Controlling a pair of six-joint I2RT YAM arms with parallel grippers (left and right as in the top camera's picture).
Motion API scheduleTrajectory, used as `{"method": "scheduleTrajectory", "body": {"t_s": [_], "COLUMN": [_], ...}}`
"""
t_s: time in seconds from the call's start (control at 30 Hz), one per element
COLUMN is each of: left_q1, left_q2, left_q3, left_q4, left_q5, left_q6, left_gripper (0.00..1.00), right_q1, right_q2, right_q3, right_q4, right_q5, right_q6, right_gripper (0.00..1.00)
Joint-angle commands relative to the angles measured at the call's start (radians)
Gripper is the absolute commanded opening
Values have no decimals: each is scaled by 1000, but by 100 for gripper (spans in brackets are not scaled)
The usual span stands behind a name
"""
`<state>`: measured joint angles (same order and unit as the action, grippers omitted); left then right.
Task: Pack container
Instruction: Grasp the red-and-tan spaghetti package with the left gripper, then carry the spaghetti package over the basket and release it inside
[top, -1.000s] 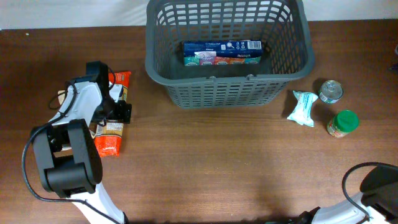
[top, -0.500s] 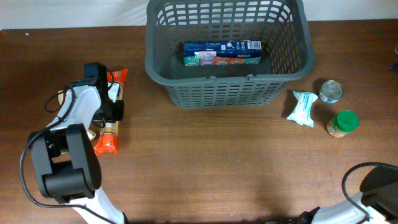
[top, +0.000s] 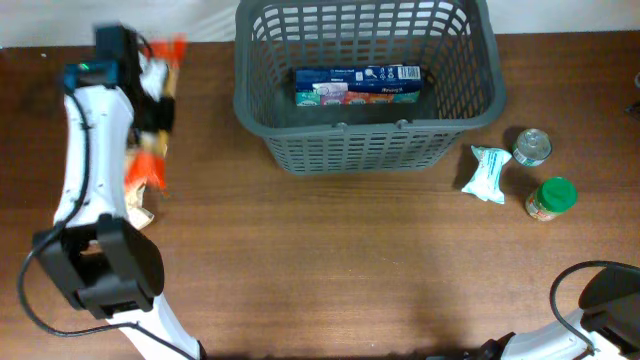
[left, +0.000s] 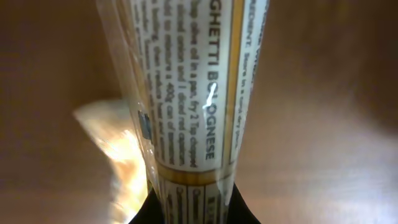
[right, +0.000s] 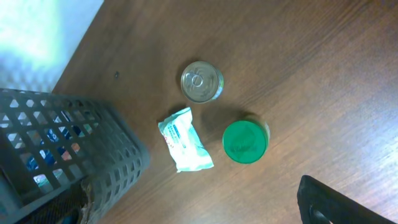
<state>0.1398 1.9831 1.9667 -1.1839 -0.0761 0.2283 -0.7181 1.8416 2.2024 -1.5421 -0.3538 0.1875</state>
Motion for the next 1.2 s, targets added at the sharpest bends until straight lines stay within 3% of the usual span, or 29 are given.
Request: {"method": "scheduleTrajectory", "body": {"t_s": [0.0, 0.27, 0.53, 0.8, 0.93, 1.17], "left_q1": [-20, -180, -468, -616, -647, -648], "left_q2": [-99, -127, -69, 161, 281, 407], "left_q3": [255, 523, 525, 523, 523, 523], "left_q4": [2, 81, 137, 125, 125, 128], "left_q5": [91, 393, 355, 156, 51, 35], "left_q6": [177, 596, 894, 904, 807, 786], "left_gripper": [1, 2, 1, 2, 2, 2], "right_q1": [5, 5, 5, 5, 5, 5], "right_q2": [-1, -1, -1, -1, -1, -1], "right_q3": [-5, -5, -5, -5, -5, -5], "right_q4": [-2, -2, -2, -2, -2, -2], "right_q5": [-9, -9, -9, -9, -9, -9], "right_q6": [5, 5, 5, 5, 5, 5], "right_gripper": [99, 99, 99, 99, 99, 99]}}
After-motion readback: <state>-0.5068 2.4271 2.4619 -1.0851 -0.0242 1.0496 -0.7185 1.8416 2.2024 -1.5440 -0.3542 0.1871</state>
